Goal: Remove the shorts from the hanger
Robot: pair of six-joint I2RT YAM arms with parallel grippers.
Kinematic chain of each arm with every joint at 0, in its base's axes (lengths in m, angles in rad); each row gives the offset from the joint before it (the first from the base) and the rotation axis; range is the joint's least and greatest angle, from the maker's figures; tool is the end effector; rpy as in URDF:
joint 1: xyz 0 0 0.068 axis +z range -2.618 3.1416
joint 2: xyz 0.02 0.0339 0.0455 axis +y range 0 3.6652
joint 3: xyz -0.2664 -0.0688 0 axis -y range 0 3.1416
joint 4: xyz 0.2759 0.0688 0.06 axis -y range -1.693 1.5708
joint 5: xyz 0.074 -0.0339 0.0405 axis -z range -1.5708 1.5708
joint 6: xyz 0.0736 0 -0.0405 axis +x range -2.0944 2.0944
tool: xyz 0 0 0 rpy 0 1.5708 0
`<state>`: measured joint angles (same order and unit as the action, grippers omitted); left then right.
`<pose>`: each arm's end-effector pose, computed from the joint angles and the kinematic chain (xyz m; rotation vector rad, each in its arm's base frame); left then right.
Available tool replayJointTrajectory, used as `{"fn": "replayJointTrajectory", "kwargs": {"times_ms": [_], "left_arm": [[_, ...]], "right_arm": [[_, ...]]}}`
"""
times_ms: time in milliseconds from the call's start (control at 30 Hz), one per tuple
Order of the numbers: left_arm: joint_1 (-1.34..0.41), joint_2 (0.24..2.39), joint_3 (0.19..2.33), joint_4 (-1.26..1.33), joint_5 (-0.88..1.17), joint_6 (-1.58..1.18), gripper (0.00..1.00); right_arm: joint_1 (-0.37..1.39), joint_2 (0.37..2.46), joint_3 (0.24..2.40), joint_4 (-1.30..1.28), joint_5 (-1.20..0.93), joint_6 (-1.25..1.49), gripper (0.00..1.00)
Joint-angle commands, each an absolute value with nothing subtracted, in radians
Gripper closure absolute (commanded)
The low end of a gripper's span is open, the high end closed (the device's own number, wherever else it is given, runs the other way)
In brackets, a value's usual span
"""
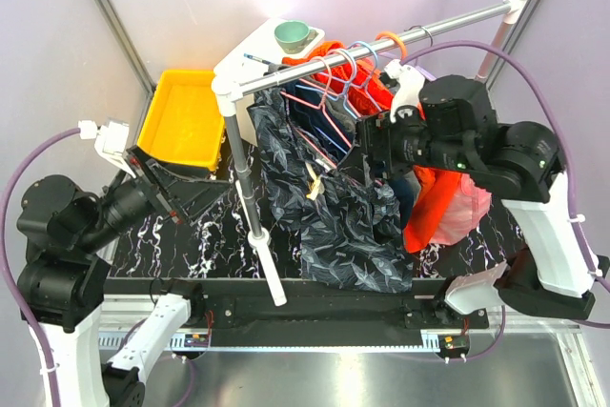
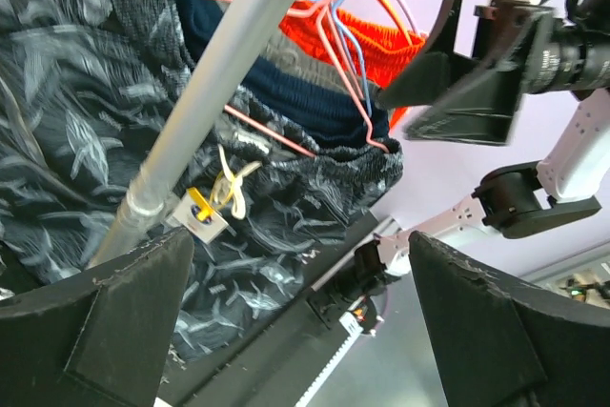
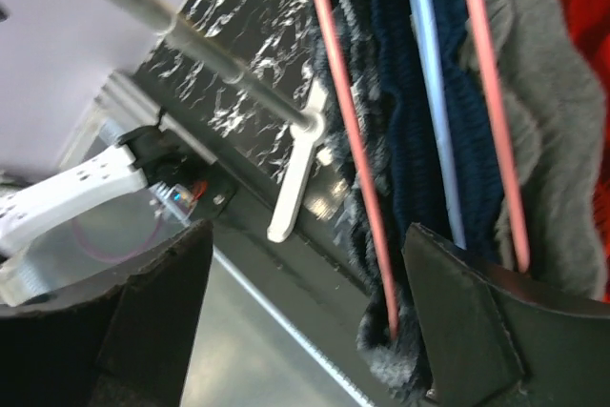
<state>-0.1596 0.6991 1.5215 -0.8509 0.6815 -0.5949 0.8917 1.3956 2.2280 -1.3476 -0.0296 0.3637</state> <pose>0.0824 -0.0602 0.5242 0.1951 1.7010 -1.1132 0.1511 0.1907 0.5475 -0.5884 2.1046 0.7743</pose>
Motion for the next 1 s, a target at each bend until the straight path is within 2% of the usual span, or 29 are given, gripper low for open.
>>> {"fn": "replayJointTrajectory", "kwargs": {"times_ms": [0,100,300,533,967], "left_arm": [[-0.155,0.67,1.509,-0.841,0.709,-0.634,0.02],[-0.155,0.658,1.516,-0.873,0.625,-0.624,0.03],[-0.155,0.646,1.528,-1.002,0.336,-0.664,0.05],[-0.155,0.643,1.52,-1.011,0.256,-0.692,0.05],[-0.155,0.637,1.479,-1.023,0.206,-0.762,0.05]], "right_arm": [[0.913,1.361,2.151,-1.189,0.092,0.287,0.17],[0.923,1.347,2.089,-1.096,0.087,0.253,0.28],[0.936,1.321,1.985,-0.934,0.175,0.212,0.32],[0.939,1.315,1.898,-0.776,0.184,0.137,0.39],[0.94,1.324,1.807,-0.609,0.166,0.074,0.66]]}}
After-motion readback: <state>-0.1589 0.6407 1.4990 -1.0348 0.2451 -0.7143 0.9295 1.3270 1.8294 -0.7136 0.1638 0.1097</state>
